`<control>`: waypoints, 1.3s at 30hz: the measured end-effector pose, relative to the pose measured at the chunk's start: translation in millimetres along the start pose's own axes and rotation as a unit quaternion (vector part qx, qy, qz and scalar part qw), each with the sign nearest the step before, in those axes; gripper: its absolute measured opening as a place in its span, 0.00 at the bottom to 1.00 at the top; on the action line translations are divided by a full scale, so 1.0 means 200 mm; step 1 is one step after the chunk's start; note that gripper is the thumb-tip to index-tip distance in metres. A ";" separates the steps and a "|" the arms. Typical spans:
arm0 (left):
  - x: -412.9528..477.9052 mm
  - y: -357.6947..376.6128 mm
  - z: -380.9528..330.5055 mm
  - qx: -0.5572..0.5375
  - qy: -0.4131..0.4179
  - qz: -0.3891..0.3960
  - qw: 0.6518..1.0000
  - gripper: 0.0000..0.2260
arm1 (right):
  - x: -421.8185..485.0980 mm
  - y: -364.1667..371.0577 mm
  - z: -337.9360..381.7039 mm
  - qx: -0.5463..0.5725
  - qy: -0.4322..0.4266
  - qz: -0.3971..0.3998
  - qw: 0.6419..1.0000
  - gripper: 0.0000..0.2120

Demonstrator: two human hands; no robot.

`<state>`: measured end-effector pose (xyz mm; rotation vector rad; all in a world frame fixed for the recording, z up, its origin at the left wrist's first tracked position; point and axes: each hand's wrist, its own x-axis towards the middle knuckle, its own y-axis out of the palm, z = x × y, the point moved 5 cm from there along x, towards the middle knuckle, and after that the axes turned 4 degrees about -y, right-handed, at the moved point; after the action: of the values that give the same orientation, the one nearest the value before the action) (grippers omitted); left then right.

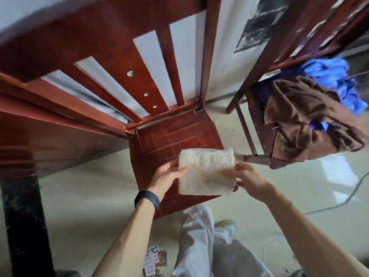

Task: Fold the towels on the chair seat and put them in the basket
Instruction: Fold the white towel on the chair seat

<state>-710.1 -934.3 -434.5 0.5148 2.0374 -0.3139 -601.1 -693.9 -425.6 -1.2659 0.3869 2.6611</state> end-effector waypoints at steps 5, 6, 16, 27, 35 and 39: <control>-0.44 0.39 -0.39 0.059 0.048 0.054 0.996 0.12 | -0.54 -0.28 0.29 0.016 -0.080 -0.094 0.992 0.18; -0.53 0.48 -0.47 0.072 0.064 0.061 0.993 0.13 | -0.67 -0.34 0.35 0.017 -0.104 -0.116 0.988 0.17; -1.39 1.64 -1.20 0.137 0.209 0.198 0.948 0.12 | -2.06 -1.02 0.76 0.067 -0.320 -0.335 0.884 0.12; -2.18 2.91 -1.47 0.202 0.302 0.383 0.849 0.13 | -3.18 -1.68 0.65 0.111 -0.428 -0.514 0.735 0.09; -2.40 3.73 -1.68 0.240 0.311 0.460 0.796 0.19 | -3.58 -2.22 0.71 0.120 -0.441 -0.593 0.663 0.08; -2.42 4.14 -1.81 0.255 0.306 0.491 0.775 0.18 | -3.70 -2.54 0.79 0.119 -0.439 -0.634 0.625 0.25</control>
<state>-377.0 -166.1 157.7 2.1459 1.9208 -0.0289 -121.2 -191.9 164.8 0.1202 -0.2620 1.4885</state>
